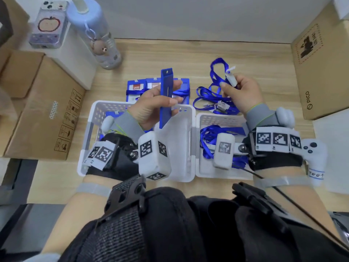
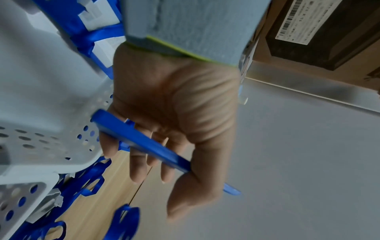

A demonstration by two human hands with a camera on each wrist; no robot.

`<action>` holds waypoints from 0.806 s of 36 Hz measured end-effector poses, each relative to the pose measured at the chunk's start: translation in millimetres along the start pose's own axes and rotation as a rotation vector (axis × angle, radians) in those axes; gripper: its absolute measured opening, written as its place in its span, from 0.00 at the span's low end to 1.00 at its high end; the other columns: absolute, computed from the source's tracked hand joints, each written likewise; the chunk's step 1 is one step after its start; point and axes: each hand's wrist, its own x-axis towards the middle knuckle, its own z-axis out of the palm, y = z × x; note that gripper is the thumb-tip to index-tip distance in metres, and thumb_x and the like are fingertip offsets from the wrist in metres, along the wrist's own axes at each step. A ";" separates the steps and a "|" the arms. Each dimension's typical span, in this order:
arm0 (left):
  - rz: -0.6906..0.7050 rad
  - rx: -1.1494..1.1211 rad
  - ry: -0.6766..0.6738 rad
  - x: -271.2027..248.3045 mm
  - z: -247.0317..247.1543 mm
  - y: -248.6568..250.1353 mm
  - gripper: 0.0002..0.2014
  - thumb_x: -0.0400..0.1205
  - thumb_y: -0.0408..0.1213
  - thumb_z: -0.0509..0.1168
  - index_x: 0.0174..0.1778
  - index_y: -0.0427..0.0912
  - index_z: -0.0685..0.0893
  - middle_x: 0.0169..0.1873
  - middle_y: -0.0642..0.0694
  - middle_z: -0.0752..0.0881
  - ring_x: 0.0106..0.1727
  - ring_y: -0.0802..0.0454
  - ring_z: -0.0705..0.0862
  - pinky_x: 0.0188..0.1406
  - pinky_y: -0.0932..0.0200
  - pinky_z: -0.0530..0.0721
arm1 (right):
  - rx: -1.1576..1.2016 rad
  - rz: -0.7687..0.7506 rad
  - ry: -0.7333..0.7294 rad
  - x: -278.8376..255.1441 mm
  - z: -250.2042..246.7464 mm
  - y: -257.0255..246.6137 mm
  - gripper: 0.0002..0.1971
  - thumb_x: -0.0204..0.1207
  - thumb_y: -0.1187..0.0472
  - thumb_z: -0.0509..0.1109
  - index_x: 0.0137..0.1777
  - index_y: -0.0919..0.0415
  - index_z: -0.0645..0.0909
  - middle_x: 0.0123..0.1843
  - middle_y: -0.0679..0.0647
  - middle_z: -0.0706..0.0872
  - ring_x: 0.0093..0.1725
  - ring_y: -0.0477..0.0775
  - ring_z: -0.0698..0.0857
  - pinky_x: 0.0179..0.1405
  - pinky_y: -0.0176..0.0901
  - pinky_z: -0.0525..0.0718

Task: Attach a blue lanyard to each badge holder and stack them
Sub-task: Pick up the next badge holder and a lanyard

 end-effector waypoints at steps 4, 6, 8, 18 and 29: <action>-0.025 -0.020 0.058 4.4 -0.9 -2.6 0.31 0.54 0.37 0.72 0.57 0.46 0.81 0.58 0.52 0.80 0.51 0.54 0.82 0.44 0.57 0.81 | -0.324 0.075 0.015 18.2 -3.4 26.2 0.09 0.77 0.60 0.66 0.52 0.64 0.81 0.42 0.56 0.80 0.43 0.53 0.76 0.42 0.41 0.69; -0.038 -0.015 0.081 5.4 0.2 -2.7 0.31 0.53 0.38 0.73 0.56 0.46 0.82 0.60 0.51 0.78 0.56 0.51 0.77 0.44 0.56 0.80 | -0.432 0.109 -0.012 20.7 -1.2 33.1 0.10 0.77 0.62 0.66 0.54 0.66 0.81 0.42 0.57 0.78 0.44 0.55 0.75 0.39 0.37 0.64; -0.047 -0.017 0.096 6.1 0.6 -2.7 0.31 0.52 0.38 0.73 0.55 0.46 0.82 0.60 0.51 0.77 0.57 0.50 0.76 0.41 0.57 0.80 | -0.514 0.156 -0.037 21.5 1.0 38.3 0.11 0.75 0.63 0.67 0.54 0.68 0.80 0.43 0.60 0.78 0.45 0.59 0.75 0.37 0.39 0.62; -0.065 -0.020 0.125 8.3 -2.2 -7.4 0.30 0.52 0.38 0.73 0.54 0.46 0.82 0.58 0.52 0.78 0.54 0.55 0.78 0.40 0.59 0.81 | -0.456 0.163 -0.050 19.1 5.1 49.2 0.22 0.68 0.65 0.74 0.64 0.59 0.79 0.67 0.61 0.79 0.62 0.60 0.80 0.61 0.45 0.75; -0.056 -0.015 0.131 3.1 1.5 -11.7 0.28 0.52 0.38 0.73 0.52 0.47 0.83 0.56 0.52 0.81 0.49 0.54 0.79 0.41 0.58 0.80 | -0.100 0.093 -0.203 -25.7 2.3 24.3 0.14 0.68 0.74 0.71 0.35 0.52 0.81 0.31 0.51 0.81 0.32 0.46 0.79 0.46 0.43 0.81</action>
